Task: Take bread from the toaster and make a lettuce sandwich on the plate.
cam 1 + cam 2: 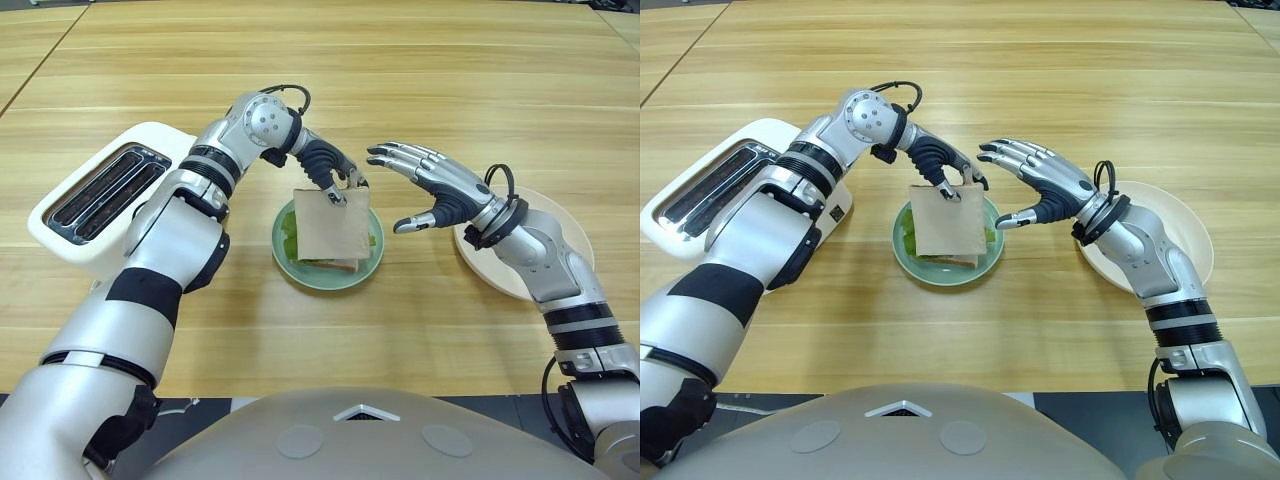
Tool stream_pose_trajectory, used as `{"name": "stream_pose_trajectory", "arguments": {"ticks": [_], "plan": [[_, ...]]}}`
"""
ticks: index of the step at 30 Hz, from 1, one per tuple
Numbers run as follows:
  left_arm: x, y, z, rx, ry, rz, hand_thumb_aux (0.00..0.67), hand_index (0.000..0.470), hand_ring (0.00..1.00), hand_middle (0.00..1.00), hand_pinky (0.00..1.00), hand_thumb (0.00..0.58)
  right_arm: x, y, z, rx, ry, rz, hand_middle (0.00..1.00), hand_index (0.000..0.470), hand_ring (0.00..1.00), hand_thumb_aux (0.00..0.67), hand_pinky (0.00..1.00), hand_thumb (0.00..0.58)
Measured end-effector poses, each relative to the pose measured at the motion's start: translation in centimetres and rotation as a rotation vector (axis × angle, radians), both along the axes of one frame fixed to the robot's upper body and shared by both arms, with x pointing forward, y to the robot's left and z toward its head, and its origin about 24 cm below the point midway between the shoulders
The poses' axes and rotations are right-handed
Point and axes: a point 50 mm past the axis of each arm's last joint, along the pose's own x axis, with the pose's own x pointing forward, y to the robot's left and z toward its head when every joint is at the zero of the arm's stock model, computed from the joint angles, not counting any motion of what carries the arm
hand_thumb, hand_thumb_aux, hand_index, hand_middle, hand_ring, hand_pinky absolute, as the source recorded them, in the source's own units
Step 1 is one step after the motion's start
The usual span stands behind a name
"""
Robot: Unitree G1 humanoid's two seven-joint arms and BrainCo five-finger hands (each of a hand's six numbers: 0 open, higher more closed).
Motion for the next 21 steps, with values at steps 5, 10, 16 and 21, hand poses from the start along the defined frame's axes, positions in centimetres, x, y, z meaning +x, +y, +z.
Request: {"name": "stream_pose_trajectory", "arguments": {"ticks": [5,10,16,21], "plan": [[0.0,-0.4,-1.2,0.032,-0.012,0.02,0.67,0.47,0.0,0.0,0.0,0.58,-0.8,0.4,0.6,0.072,0.018,0.049,0.0,0.0,0.0,0.0,0.0,0.0],[0.0,-0.7,-2.0,0.05,-0.04,0.039,0.67,0.47,0.0,0.0,0.0,0.58,-1.9,0.9,1.3,0.161,0.076,0.133,0.0,0.0,0.0,0.0,0.0,0.0],[0.1,-0.8,-2.6,0.054,-0.053,0.071,0.67,0.47,0.0,0.0,0.0,0.58,-3.9,3.4,-1.7,0.118,0.304,0.303,0.0,0.0,0.0,0.0,0.0,0.0],[0.0,-1.2,-2.8,0.046,-0.057,0.07,0.67,0.47,0.0,0.0,0.0,0.58,-4.7,5.4,-3.7,0.101,0.395,0.383,0.0,0.0,0.0,0.0,0.0,0.0]]}}
